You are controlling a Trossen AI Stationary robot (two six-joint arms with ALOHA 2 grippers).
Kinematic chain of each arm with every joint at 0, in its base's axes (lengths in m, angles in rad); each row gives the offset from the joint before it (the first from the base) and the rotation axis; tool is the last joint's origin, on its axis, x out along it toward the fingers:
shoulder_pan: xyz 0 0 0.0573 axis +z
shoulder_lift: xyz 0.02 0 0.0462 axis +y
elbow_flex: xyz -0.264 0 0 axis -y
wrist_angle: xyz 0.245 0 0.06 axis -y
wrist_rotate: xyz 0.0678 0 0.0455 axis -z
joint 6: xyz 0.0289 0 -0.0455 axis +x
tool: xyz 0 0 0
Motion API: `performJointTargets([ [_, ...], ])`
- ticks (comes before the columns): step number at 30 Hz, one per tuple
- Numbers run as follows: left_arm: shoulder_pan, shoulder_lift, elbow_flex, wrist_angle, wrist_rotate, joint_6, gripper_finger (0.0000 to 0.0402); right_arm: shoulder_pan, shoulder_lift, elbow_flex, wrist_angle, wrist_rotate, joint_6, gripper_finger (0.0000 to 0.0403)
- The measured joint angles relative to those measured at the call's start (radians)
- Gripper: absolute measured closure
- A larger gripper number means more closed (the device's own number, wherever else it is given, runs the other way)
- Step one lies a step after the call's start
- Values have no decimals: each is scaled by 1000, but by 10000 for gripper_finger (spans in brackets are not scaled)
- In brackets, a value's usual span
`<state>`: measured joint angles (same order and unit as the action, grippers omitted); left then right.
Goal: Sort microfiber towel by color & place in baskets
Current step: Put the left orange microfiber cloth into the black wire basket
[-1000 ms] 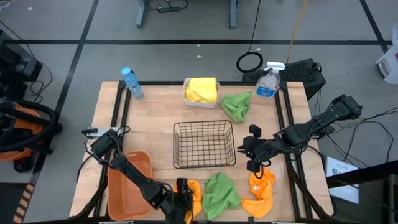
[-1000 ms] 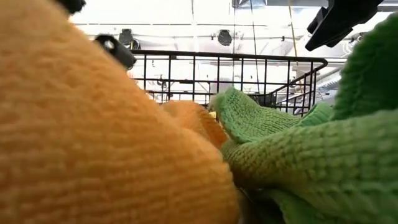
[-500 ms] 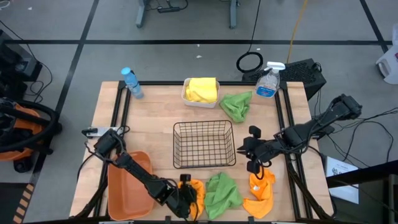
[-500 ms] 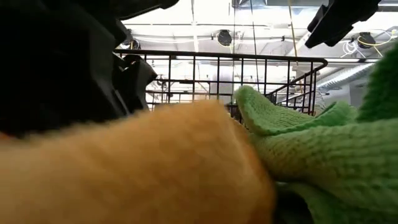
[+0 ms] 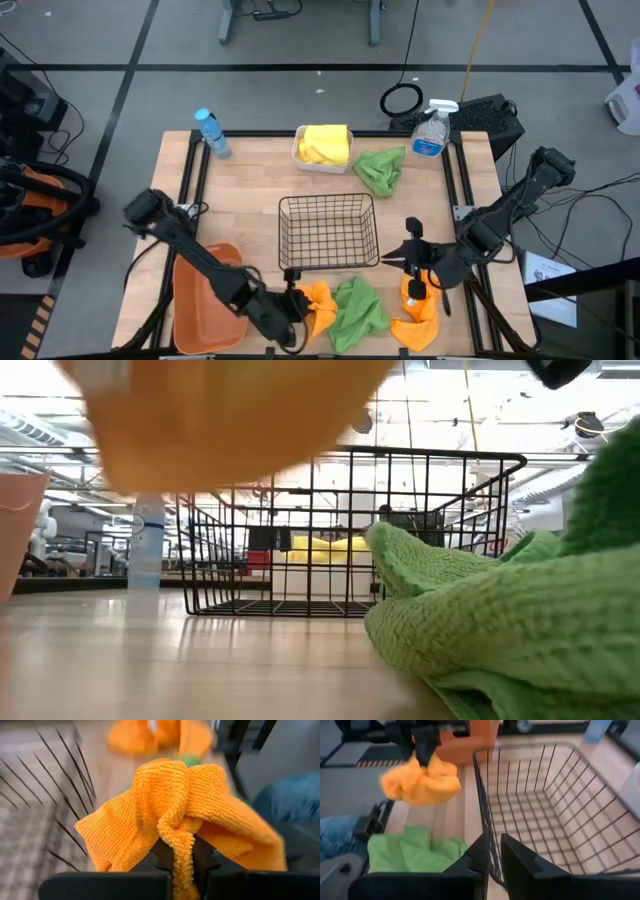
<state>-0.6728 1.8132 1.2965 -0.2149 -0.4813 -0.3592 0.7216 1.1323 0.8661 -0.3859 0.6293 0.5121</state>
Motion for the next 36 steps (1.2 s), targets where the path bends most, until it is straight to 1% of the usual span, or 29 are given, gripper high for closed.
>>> performJointTargets([
  [3,-16,-76,1,10,-65,55,380,56,13,0,62,100,-28,365],
  [5,-25,-119,1,33,-98,106,379,84,29,0,110,138,-66,365],
  [8,-38,-173,1,76,-146,182,376,107,64,0,186,153,-117,365],
  [12,-41,-208,1,98,-202,262,376,108,134,0,298,157,-169,365],
  [16,-35,-218,1,101,-286,295,375,102,219,0,415,157,-253,365],
  [18,-27,-218,1,99,-309,296,375,102,258,0,478,157,-295,365],
  [24,8,-218,1,99,-317,295,375,84,351,0,656,156,-408,365],
  [29,22,-218,1,101,-317,295,375,48,388,0,777,155,-479,365],
  [36,16,-225,1,97,-315,294,375,-25,367,0,802,152,-541,364],
])
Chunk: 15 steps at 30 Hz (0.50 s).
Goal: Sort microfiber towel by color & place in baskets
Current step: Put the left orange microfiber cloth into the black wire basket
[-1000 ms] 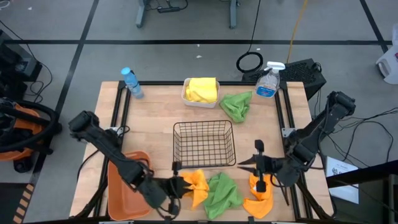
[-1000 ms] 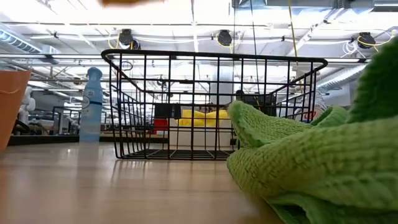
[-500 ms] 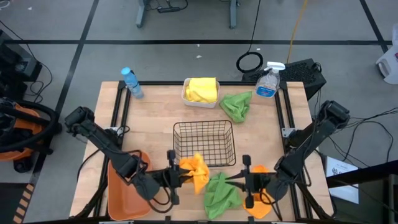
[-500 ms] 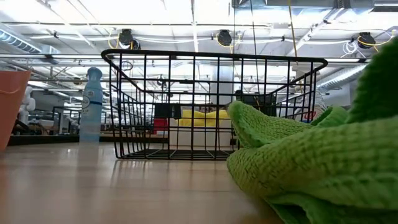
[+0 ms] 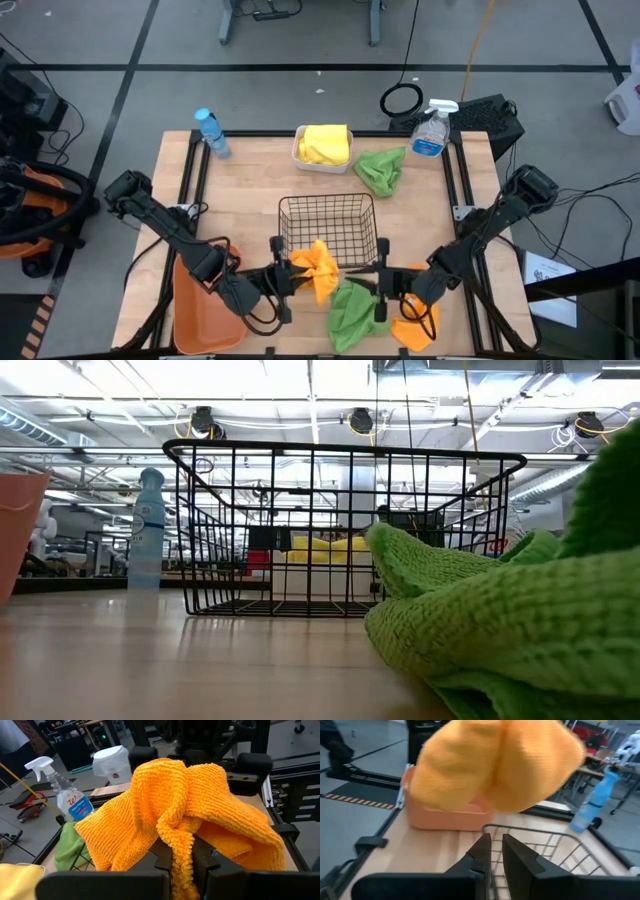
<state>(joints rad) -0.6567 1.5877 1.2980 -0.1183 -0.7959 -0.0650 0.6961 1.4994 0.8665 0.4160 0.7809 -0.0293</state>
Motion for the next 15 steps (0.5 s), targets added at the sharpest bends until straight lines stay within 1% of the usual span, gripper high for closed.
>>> performJointTargets([
  [2,0,-6,0,3,0,0,375,-15,-8,0,1,-8,-16,360],
  [6,1,-20,0,-33,-1,0,375,-52,-9,0,-2,-81,-39,344],
  [10,25,-25,0,-44,1,29,375,-113,-9,0,-33,-178,-37,317],
  [15,85,-25,0,-68,66,54,375,-181,-9,0,-45,-210,-43,274],
])
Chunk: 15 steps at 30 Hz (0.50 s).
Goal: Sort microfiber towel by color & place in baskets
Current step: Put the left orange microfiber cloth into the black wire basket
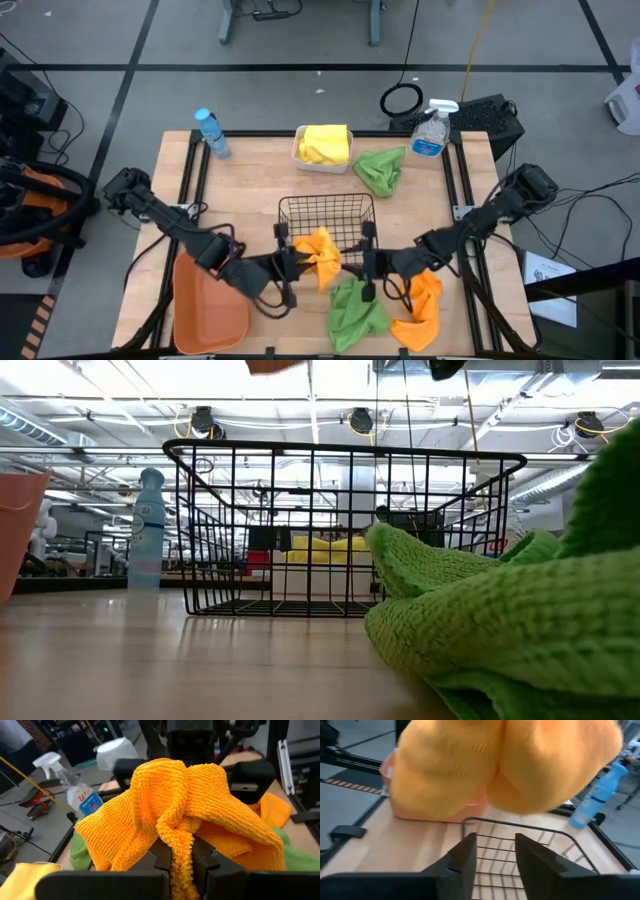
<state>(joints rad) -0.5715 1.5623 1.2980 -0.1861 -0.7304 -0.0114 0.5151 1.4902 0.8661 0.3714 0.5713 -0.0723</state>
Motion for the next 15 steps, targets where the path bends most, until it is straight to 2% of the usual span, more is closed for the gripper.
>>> performJointTargets([
  [4,39,0,0,-43,59,21,375,-43,0,0,-47,-2,0,225],
  [9,96,0,0,-70,77,72,375,-82,0,0,-84,2,-28,166],
  [15,163,0,0,-74,180,128,375,-112,0,0,-84,7,-115,143],
])
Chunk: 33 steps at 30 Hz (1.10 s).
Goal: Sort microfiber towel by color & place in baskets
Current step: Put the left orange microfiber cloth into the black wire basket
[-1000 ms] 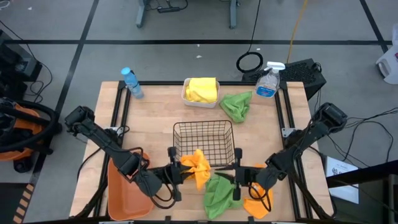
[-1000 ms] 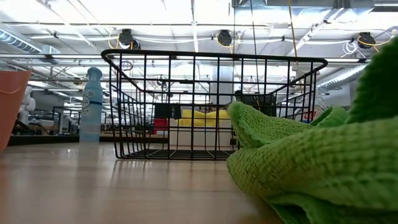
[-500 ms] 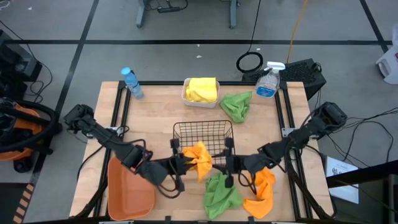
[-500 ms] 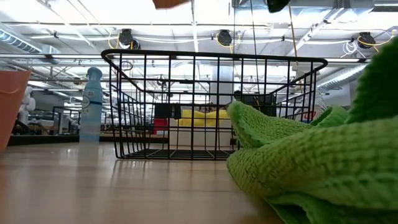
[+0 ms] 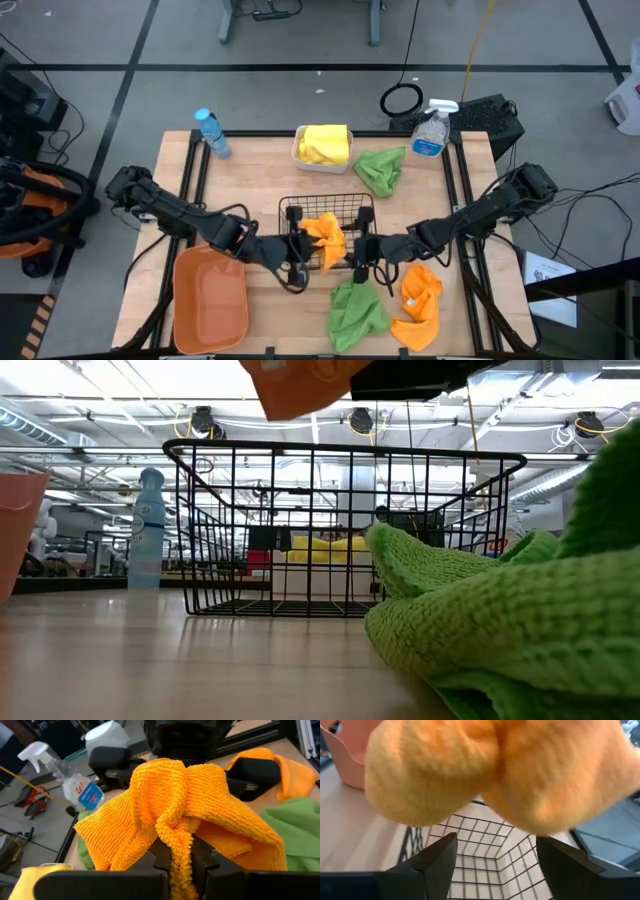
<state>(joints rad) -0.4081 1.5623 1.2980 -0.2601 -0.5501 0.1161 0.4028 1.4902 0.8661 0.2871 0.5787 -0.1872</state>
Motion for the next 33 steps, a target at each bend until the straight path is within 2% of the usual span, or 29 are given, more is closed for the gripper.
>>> performJointTargets([
  [12,95,0,0,-72,109,3,375,-37,0,0,-2,0,-78,150],
  [18,110,0,0,-141,109,-27,375,-34,-20,0,-71,96,-80,150],
  [22,120,0,0,-181,109,-81,375,-16,-83,0,-205,73,-4,150],
  [28,135,19,1,-137,119,-155,375,41,-197,0,-392,69,213,150],
  [33,133,57,1,-168,132,-163,375,104,-273,0,-532,60,385,150],
])
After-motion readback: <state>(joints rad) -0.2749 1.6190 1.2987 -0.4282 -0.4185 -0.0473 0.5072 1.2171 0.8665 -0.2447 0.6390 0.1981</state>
